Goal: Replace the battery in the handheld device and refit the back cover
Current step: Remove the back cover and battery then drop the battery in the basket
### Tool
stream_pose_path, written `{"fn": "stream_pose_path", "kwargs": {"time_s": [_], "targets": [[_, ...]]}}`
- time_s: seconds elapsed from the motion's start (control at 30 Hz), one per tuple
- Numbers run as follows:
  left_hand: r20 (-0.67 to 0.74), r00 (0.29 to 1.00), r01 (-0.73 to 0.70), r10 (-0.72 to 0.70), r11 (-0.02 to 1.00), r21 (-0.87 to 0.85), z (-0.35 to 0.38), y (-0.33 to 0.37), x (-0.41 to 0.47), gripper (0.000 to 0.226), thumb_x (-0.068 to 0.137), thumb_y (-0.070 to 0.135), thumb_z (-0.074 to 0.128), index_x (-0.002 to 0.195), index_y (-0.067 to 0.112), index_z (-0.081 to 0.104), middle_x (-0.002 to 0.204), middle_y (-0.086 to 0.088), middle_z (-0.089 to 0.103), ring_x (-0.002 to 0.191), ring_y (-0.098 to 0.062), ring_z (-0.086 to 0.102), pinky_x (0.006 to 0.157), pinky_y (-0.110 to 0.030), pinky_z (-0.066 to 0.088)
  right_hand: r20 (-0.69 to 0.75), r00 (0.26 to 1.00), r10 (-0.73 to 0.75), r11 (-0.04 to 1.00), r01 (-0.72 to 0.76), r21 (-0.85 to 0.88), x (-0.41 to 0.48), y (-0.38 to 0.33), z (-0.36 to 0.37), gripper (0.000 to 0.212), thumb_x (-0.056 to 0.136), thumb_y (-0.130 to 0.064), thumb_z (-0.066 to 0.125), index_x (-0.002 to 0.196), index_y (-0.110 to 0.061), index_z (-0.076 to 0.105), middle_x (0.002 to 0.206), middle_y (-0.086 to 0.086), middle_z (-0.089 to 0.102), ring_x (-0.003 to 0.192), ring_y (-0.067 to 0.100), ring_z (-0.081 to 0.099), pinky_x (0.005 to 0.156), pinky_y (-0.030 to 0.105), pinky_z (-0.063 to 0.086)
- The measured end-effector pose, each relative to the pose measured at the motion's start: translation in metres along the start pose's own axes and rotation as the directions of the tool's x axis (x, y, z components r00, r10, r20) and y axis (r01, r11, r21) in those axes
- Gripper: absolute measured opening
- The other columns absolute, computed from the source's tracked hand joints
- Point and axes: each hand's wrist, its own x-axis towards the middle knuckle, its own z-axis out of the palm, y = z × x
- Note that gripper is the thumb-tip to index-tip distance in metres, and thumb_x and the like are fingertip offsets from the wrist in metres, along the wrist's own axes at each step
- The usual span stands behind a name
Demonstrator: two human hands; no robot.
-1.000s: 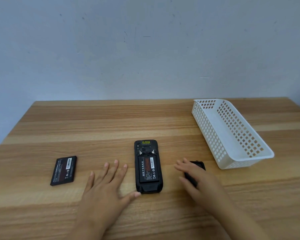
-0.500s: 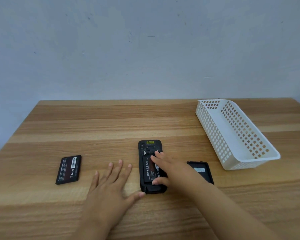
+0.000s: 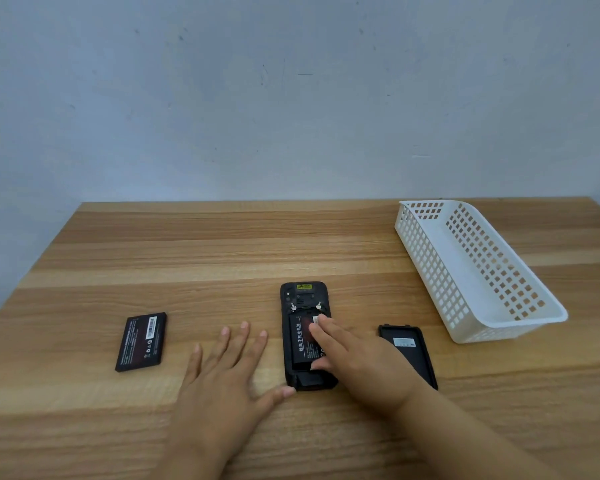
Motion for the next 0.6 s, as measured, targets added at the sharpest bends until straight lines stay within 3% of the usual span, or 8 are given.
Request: {"fn": "stream_pose_path", "kwargs": {"time_s": [0.13,0.23,0.33,0.43,0.5,0.57,0.6], "targets": [[0.004,1.0,0.003,-0.003,1.0,0.009,-0.003,0.001,0.0,0.096,0.052,0.09,-0.007,0.137,0.046,0.001,0.146,0.019,-0.008,0.135,-0.005,-0.01,0.112,-0.041,-0.003,-0.158,0.984,0.079,0.996,-0.071,0.058,0.0,-0.002,0.003,0.049,0.092,-0.047,0.039,0.107,-0.007,0.064,0.089,0.006,0.073,0.072,0.017,0.068,0.058,0.028,0.058],[0.004,1.0,0.0,0.0,1.0,0.009,-0.002,0.0,-0.001,0.095,0.053,0.091,-0.006,0.137,0.046,0.002,0.146,0.018,-0.007,0.135,-0.006,-0.009,0.112,-0.041,-0.004,-0.183,0.965,0.186,0.978,-0.165,0.126,-0.001,-0.006,0.002,0.065,0.095,-0.055,0.021,0.097,-0.009,0.066,0.078,0.001,0.071,0.064,0.016,0.067,0.054,0.027,0.057],[0.01,1.0,-0.003,0.002,1.0,0.009,-0.003,0.001,-0.001,0.095,0.053,0.09,-0.006,0.137,0.046,0.002,0.145,0.018,-0.007,0.135,-0.006,-0.009,0.112,-0.041,-0.003,-0.182,0.927,0.327,0.925,-0.275,0.262,0.0,-0.017,-0.008,0.068,0.091,-0.06,0.022,0.095,-0.012,0.07,0.078,-0.001,0.073,0.067,0.014,0.069,0.056,0.023,0.055],[0.022,1.0,-0.005,0.004,1.0,0.014,-0.005,0.001,-0.001,0.093,0.052,0.09,-0.008,0.135,0.047,-0.005,0.144,0.018,-0.012,0.134,-0.006,-0.012,0.111,-0.04,-0.006,-0.056,0.867,0.495,0.783,-0.418,0.461,0.004,-0.024,-0.019,0.042,0.09,-0.047,0.047,0.118,-0.019,0.061,0.099,-0.003,0.07,0.085,0.008,0.062,0.069,0.015,0.047],[0.031,1.0,-0.007,0.006,1.0,0.027,-0.005,0.001,-0.001,0.091,0.053,0.089,-0.007,0.133,0.047,-0.009,0.143,0.018,-0.015,0.134,-0.006,-0.014,0.112,-0.04,-0.007,0.04,0.818,0.574,0.643,-0.481,0.596,0.006,-0.027,-0.021,0.038,0.088,-0.041,0.055,0.12,-0.022,0.058,0.098,-0.007,0.067,0.083,0.003,0.058,0.067,0.009,0.044],[0.02,1.0,-0.01,0.009,0.999,0.032,-0.005,0.001,-0.001,0.091,0.053,0.089,-0.007,0.134,0.047,-0.01,0.142,0.018,-0.016,0.134,-0.006,-0.014,0.112,-0.04,-0.006,0.132,0.736,0.664,0.43,-0.52,0.738,0.007,-0.03,-0.023,0.037,0.085,-0.038,0.062,0.116,-0.019,0.059,0.094,-0.007,0.067,0.081,0.005,0.063,0.071,0.018,0.053],[0.015,1.0,-0.012,0.012,0.999,0.031,-0.005,0.002,-0.001,0.091,0.053,0.088,-0.009,0.134,0.047,-0.011,0.142,0.018,-0.016,0.134,-0.005,-0.014,0.112,-0.04,-0.005,0.221,0.685,0.694,0.271,-0.533,0.802,0.009,-0.03,-0.023,0.037,0.084,-0.035,0.065,0.115,-0.016,0.06,0.094,-0.003,0.068,0.08,0.007,0.065,0.071,0.022,0.056]]}}
